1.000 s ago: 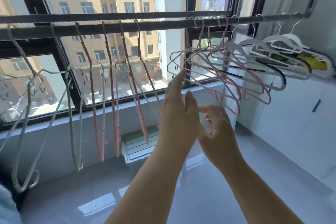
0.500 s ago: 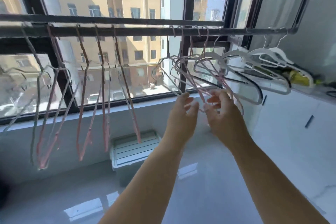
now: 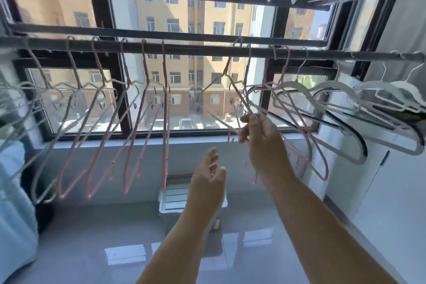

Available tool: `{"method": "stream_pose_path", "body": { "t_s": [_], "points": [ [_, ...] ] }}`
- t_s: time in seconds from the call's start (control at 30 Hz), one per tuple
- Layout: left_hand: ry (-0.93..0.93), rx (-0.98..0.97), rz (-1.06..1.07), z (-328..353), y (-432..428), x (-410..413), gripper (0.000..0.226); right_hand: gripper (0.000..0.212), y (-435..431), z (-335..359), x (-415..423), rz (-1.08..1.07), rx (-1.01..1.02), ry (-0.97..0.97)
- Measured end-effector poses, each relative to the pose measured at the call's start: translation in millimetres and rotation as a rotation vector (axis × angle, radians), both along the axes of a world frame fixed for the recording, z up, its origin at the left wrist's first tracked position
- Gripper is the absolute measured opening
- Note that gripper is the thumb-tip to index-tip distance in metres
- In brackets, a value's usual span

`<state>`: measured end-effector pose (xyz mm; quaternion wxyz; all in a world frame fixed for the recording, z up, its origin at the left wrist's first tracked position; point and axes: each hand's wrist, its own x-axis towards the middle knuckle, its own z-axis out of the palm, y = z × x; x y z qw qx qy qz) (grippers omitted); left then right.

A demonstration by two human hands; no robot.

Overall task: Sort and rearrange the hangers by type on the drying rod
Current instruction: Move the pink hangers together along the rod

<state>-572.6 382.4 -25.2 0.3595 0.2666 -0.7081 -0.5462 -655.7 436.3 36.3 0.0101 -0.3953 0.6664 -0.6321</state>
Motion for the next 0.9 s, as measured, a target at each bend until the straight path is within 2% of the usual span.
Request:
{"method": "stream_pose_path", "body": {
  "t_s": [0.17, 0.27, 0.47, 0.63, 0.8, 0.9],
  "points": [
    [-0.079, -0.03, 0.014, -24, -1, 18, 0.05, 0.03, -34, 19, 4, 0.086, -0.067, 0.011],
    [-0.142, -0.041, -0.023, -43, 3, 23, 0.055, 0.029, -55, 13, 7, 0.122, -0.034, -0.09],
    [-0.225, -0.027, -0.001, -64, -16, 32, 0.06, 0.03, -56, -39, 12, 0.083, 0.072, -0.164],
    [-0.229, -0.005, 0.052, -74, -31, 38, 0.056, 0.028, -28, -92, 19, 0.08, 0.076, -0.186],
    [-0.221, 0.023, 0.055, -96, -34, 41, 0.054, 0.035, 22, -133, 16, 0.101, 0.028, -0.395],
    [-0.3, -0.043, 0.121, -111, -48, 44, 0.062, 0.044, 48, -149, 11, 0.148, -0.024, -0.617]
  ]
}}
